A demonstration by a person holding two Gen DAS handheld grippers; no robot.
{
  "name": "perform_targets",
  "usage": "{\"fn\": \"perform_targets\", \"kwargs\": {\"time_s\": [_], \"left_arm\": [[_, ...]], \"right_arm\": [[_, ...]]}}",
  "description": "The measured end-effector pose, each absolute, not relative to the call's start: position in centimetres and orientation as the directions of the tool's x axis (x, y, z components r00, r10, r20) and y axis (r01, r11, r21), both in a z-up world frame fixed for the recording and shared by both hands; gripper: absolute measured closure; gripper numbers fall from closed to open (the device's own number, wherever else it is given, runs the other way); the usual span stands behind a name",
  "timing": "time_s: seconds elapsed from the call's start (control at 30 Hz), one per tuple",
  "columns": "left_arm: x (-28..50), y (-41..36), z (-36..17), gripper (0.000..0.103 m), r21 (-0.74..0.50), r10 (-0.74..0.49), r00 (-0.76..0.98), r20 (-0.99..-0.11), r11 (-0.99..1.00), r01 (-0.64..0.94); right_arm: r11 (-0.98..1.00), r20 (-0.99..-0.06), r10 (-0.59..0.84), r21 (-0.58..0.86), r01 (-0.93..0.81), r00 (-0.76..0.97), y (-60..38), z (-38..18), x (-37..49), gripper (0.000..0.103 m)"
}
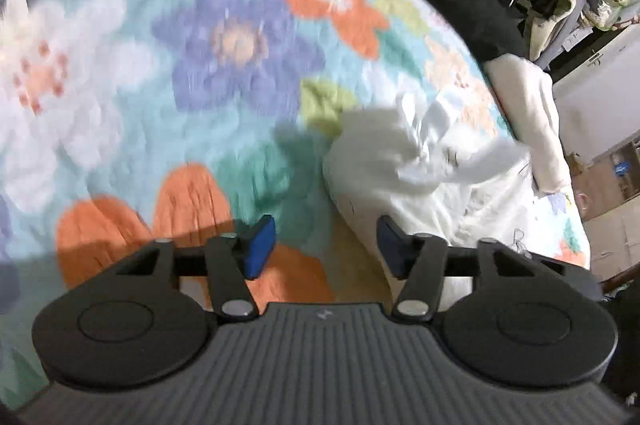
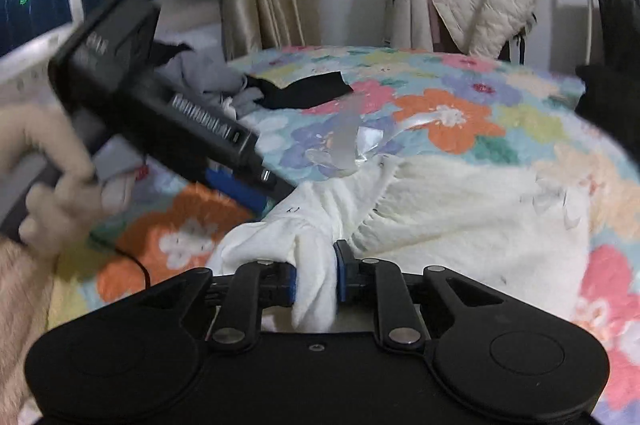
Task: Fold clothes
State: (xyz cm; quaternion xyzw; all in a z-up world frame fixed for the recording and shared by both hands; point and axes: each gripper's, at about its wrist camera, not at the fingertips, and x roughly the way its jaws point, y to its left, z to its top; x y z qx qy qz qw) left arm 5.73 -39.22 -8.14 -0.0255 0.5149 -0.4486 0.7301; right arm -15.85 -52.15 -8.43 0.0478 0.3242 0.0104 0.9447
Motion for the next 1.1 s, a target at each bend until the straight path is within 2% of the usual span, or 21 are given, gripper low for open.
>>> {"fn": "perform_targets", "kwargs": {"time_s": [0.1,0.23,0.33,0.4,0.53,0.63,0.73,0.83,0.87,0.93,0.97,1.0,1.1], "left_arm": [[5.2,-39.4,-7.1,0.04,-0.54,-0.738,0.047,-0.673,0.533,0.651],[4.3,-41.0,-7.9,0.031,-0.502,-0.719,0.031,-0.694,0.515,0.695],[5.0,-41.0,-9.3,0.03,-0.509,-0.697,0.032,-0.716,0.553,0.66],[5.6,-40.9,-9.5,0.032,-0.525,-0.706,0.049,-0.707,0.57,0.632],[4.4,-40.0,-6.3,0.033,-0.549,-0.804,0.066,-0.591,0.461,0.697],[2.6,-41.0,-4.9,0.031,-0.565,-0.853,-0.045,-0.52,0.304,0.767],[0.3,-43.2,-6.3,0.031,-0.426,-0.755,-0.025,-0.655,0.343,0.837],[-0.2,-44.8,-9.1,0.029,-0.278,-0.645,0.083,-0.76,0.437,0.855],[0.2,-44.9,-9.7,0.028,-0.291,-0.642,0.081,-0.763,0.452,0.843],[1.0,-44.9,-9.8,0.028,-0.318,-0.646,0.084,-0.759,0.48,0.818],[1.1,-44.9,-9.7,0.028,-0.316,-0.647,0.094,-0.757,0.487,0.814],[1.1,-44.9,-9.3,0.028,-0.3,-0.646,0.113,-0.755,0.494,0.816],[0.7,-43.6,-7.9,0.028,-0.298,-0.654,0.144,-0.742,0.515,0.804]], "right_arm": [[0.996,-0.637,0.058,0.091,0.0,0.769,-52.7,-7.1,-16.9,0.079],[0.989,-0.651,0.107,0.144,-0.017,0.752,-54.4,-5.8,-17.2,0.077],[0.983,-0.659,0.144,0.183,-0.029,0.738,-55.6,-4.9,-17.5,0.076],[0.981,-0.664,0.155,0.192,-0.034,0.731,-55.8,-4.7,-17.6,0.069],[0.991,-0.709,0.126,0.113,-0.065,0.694,-52.3,-6.7,-16.6,0.069],[0.993,-0.735,0.056,-0.03,-0.115,0.675,-48.6,-8.1,-15.9,0.069],[0.976,-0.745,-0.001,-0.146,-0.161,0.667,-46.0,-8.6,-16.2,0.069],[0.973,-0.751,-0.003,-0.154,-0.172,0.66,-45.6,-7.9,-17.1,0.069],[0.974,-0.751,0.002,-0.148,-0.17,0.66,-45.7,-7.3,-17.6,0.068],[0.981,-0.748,0.032,-0.104,-0.165,0.663,-46.2,-6.1,-19.0,0.059],[0.985,-0.74,0.061,-0.062,-0.159,0.67,-46.7,-5.5,-19.9,0.047],[0.99,-0.727,0.089,-0.014,-0.143,0.681,-47.5,-4.8,-21.0,0.042],[0.992,-0.681,0.11,0.123,-0.035,0.724,-50.7,-3.8,-24.0,0.042]]}}
